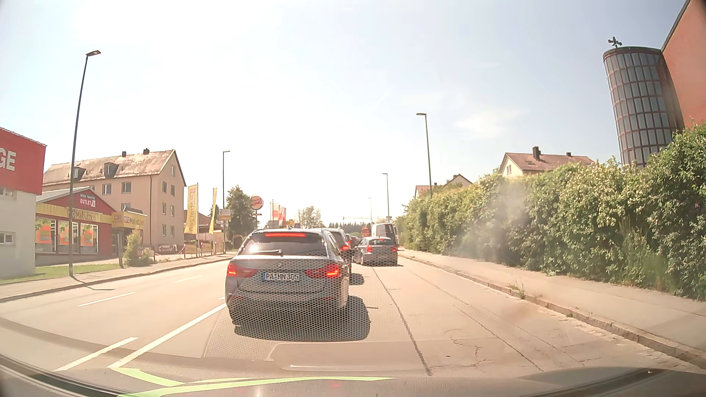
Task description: Follow the waypoints while adhering to traffic rules and regulations
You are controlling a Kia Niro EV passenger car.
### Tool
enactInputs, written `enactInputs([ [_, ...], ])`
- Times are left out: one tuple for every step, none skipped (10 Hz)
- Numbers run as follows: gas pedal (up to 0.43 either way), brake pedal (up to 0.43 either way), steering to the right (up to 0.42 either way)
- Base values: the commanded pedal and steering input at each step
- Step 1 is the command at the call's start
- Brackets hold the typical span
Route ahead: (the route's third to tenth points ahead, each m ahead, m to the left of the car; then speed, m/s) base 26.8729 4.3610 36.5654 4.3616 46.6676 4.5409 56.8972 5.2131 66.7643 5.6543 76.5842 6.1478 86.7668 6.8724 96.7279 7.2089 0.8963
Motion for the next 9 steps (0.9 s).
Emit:
enactInputs([
  [0.0,0.0,-0.011],
  [0.0,0.0,-0.011],
  [0.0,0.0,-0.011],
  [0.0,0.0,-0.011],
  [0.0,0.0,-0.011],
  [0.0,0.0,-0.011],
  [0.0,0.0,-0.011],
  [0.0,0.0,-0.011],
  [0.0,0.0,-0.011],
])
